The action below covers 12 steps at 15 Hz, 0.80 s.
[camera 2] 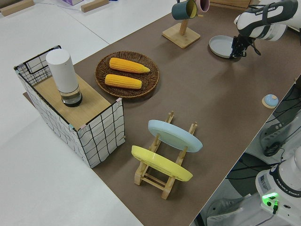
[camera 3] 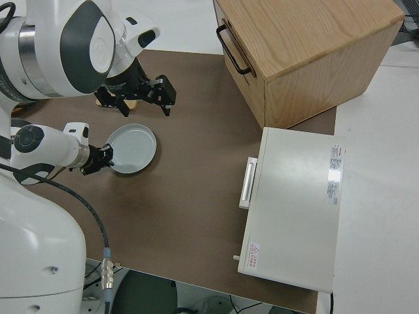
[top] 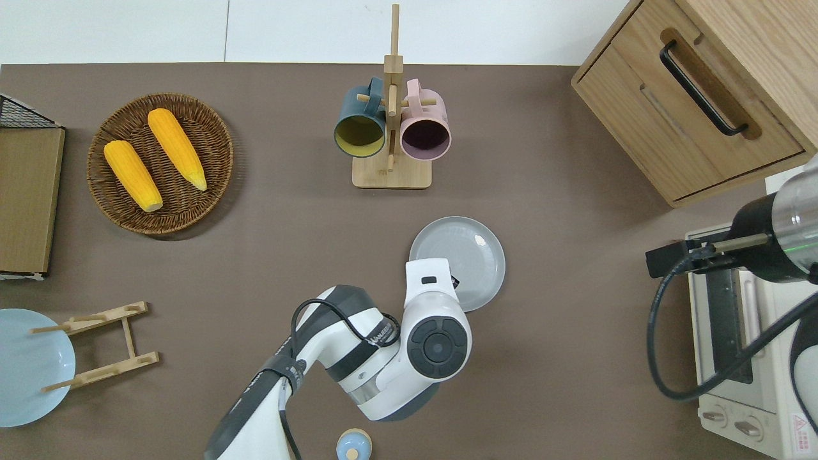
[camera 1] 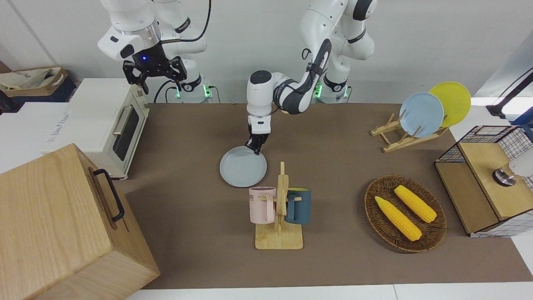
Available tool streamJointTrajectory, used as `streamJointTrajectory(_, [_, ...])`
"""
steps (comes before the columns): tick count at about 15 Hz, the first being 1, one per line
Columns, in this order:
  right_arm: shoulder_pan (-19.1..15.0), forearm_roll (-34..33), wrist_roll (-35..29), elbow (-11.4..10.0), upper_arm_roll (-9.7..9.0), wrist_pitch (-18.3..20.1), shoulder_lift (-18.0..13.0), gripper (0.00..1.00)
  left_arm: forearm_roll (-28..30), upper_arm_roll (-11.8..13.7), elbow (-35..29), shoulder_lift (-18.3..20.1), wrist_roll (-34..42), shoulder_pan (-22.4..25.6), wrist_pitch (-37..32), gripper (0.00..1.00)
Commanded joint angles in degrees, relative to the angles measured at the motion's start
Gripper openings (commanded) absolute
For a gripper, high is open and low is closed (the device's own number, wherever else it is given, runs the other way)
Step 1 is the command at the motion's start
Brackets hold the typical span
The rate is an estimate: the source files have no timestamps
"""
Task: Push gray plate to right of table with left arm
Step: 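Push the gray plate with the left gripper across toward the toaster oven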
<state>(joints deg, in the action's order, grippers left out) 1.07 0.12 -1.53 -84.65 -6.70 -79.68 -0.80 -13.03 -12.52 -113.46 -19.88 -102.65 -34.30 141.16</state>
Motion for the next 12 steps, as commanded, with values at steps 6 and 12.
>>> streamJointTrajectory(6, [-1.15, 0.59, -0.05, 0.46, -0.86, 0.93, -0.17, 0.983, -1.21, 0.74, 6.67, -5.08, -3.26, -6.12, -2.47, 0.0])
streamJointTrajectory(12, [-1.15, 0.59, -0.05, 0.46, -0.86, 0.84, -0.17, 0.983, -1.56, 1.09, 8.52, -6.58, -4.58, -7.62, -2.64, 0.0])
